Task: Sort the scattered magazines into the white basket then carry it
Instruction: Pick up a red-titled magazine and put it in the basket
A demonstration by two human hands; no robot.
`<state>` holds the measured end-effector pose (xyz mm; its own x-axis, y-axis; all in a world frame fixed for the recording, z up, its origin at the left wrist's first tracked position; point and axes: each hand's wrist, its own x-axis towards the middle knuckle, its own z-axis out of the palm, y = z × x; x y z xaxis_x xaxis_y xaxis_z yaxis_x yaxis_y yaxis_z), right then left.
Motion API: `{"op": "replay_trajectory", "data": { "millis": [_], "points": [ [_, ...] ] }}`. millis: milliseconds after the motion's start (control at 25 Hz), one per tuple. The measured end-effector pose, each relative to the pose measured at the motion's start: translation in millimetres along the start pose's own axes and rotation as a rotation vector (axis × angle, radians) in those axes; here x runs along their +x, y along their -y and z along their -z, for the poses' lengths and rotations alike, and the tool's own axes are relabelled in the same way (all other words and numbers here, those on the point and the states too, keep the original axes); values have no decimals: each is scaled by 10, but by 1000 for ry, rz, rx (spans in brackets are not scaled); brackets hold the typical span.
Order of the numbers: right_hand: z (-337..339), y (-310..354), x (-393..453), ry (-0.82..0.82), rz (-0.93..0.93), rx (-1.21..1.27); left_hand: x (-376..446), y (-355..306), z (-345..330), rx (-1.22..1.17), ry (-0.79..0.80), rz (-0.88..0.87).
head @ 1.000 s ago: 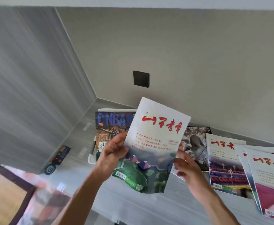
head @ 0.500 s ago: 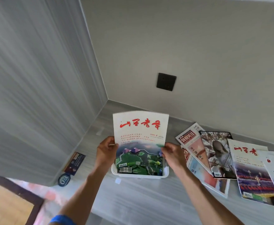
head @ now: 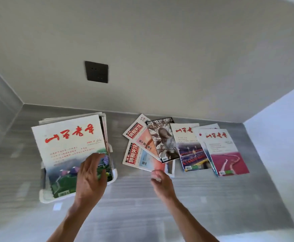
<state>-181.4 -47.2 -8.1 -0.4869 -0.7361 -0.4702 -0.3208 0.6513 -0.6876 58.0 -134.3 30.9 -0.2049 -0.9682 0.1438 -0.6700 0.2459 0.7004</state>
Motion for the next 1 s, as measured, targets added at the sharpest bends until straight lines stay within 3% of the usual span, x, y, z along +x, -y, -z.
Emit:
{"op": "replay_trajectory", "data": {
  "millis": [240,400,600,840,1000],
  "points": [
    [1297,-1016,255,-118,-342,161,-118,-881,-1121,66,432,61],
    [2084,-1469,743,-156,-237,-55,-257,-1437,-1836,77,571,17],
    [2739,-1870,1379,-196,-174,-456,-473,-1747,-2364,71,614,54],
    [2474,-2038,1430,-205,13,-959,-515,-1766,-2442,158,616,109],
    [2350,-1726,1050,-170,158,-797,-520,-1829,-2303,80,600,235]
  ]
}}
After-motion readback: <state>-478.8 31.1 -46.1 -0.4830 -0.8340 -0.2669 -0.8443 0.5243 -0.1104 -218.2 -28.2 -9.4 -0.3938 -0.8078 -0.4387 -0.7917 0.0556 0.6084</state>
